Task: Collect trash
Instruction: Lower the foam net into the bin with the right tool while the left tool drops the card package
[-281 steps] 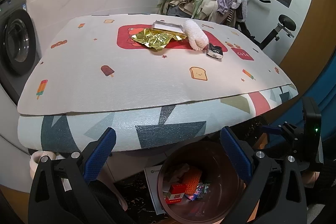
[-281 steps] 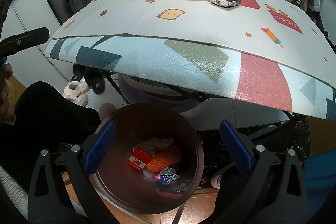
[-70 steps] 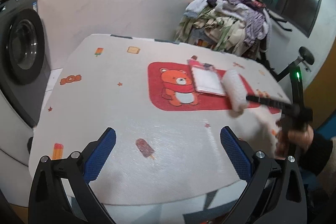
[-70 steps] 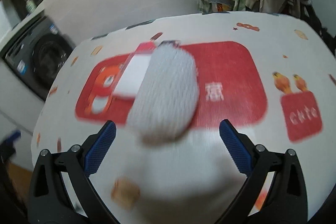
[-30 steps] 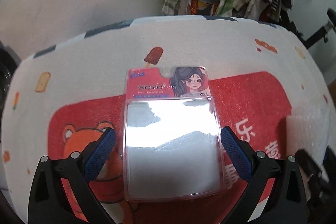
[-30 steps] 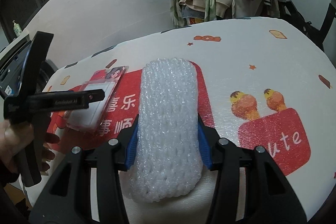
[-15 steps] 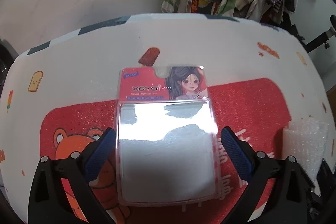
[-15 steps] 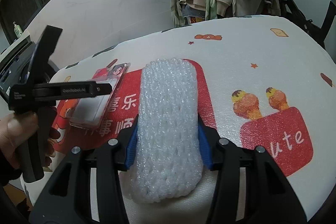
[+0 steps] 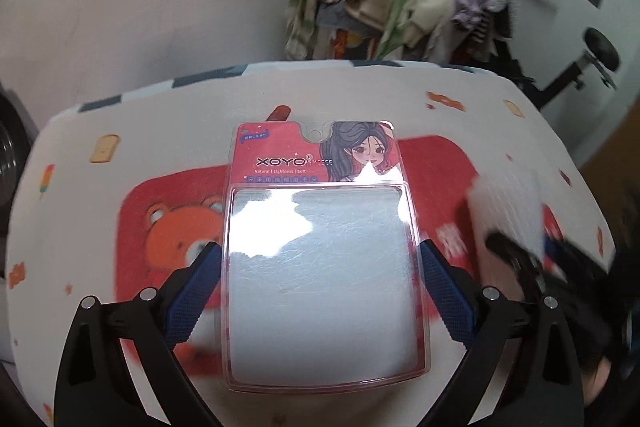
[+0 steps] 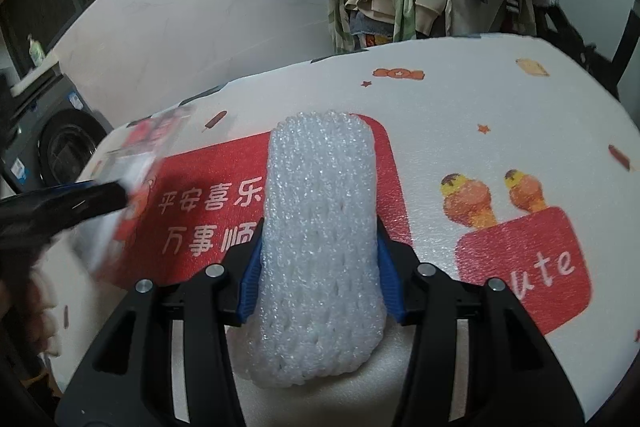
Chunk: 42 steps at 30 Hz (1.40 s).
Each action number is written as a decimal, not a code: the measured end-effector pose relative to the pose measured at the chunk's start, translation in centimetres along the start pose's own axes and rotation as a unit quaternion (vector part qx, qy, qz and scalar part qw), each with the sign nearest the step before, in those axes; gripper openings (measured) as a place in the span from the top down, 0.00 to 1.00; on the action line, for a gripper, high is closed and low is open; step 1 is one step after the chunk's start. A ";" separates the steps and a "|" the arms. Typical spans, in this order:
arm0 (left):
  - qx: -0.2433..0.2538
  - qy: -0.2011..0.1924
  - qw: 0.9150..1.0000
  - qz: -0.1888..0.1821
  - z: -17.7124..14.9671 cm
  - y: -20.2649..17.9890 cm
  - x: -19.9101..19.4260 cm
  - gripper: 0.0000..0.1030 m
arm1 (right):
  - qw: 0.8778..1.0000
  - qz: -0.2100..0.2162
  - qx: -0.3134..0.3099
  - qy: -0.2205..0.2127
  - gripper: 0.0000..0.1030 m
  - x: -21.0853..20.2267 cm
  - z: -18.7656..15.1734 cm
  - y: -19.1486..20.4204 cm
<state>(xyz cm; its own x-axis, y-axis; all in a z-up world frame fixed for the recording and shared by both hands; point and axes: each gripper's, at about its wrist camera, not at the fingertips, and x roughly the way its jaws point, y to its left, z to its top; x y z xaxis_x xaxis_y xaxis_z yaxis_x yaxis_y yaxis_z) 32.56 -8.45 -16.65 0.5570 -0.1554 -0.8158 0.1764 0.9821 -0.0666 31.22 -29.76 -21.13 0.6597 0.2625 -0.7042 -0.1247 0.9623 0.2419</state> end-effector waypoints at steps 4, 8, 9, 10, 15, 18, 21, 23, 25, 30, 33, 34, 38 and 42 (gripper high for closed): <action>0.017 -0.024 1.000 -0.006 -3.2 -0.3 -4.4 0.08 | 0.999 -0.020 -0.044 0.007 0.51 -2.1 -0.1 1.8; 0.014 -0.041 0.999 -0.026 -6.6 0.3 -8.6 0.08 | 0.997 -0.006 -0.071 -0.006 0.51 -5.8 -1.4 3.8; 0.014 -0.044 0.998 -0.031 -7.5 0.5 -9.5 0.08 | 0.997 -0.001 -0.074 -0.009 0.51 -6.7 -2.0 4.2; 0.014 -0.045 0.998 -0.033 -8.3 0.6 -10.2 0.08 | 0.997 0.004 -0.078 -0.010 0.51 -8.0 -2.8 4.8; 0.007 -0.049 0.998 -0.046 -12.9 1.5 -14.4 0.08 | 0.997 0.020 -0.075 -0.009 0.51 -12.6 -6.4 6.2; 0.013 -0.056 0.997 -0.052 -16.0 1.8 -16.9 0.08 | 0.997 0.029 -0.072 -0.007 0.51 -14.9 -8.2 6.8; 0.016 -0.063 0.996 -0.057 -19.2 2.2 -19.0 0.08 | 0.996 0.030 -0.084 -0.005 0.51 -16.9 -10.0 7.5; 0.016 -0.064 0.996 -0.060 -21.1 2.4 -19.9 0.08 | 0.996 0.031 -0.088 -0.001 0.51 -17.8 -10.8 7.8; 0.015 -0.061 0.996 -0.067 -22.7 2.4 -20.5 0.08 | 0.995 0.032 -0.090 0.000 0.51 -18.9 -11.6 8.2; 0.024 -0.055 0.995 -0.085 -25.6 1.8 -21.1 0.08 | 0.996 0.033 -0.085 -0.012 0.51 -20.9 -12.7 8.8; 0.039 -0.050 0.994 -0.092 -26.5 0.9 -21.2 0.08 | 0.996 0.033 -0.082 -0.015 0.51 -21.8 -13.3 9.1; 0.045 -0.048 0.993 -0.095 -26.7 0.5 -21.2 0.08 | 0.996 0.032 -0.084 -0.015 0.51 -22.1 -13.6 9.2; 0.066 -0.043 0.991 -0.106 -27.5 -0.7 -21.1 0.08 | 0.996 0.025 -0.088 -0.017 0.51 -23.1 -14.2 9.0; 0.092 -0.025 0.989 -0.112 -28.3 -2.0 -20.3 0.08 | 0.997 0.020 -0.075 -0.020 0.51 -23.8 -14.8 8.0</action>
<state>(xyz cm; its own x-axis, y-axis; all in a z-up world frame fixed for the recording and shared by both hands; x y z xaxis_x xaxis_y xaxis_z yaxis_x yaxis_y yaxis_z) -2.05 -4.21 -16.18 0.5267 -0.3762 -0.7623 0.4416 0.8873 -0.1328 3.52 -27.25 -12.29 0.6806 0.3011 -0.6680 -0.2591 0.9517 0.1649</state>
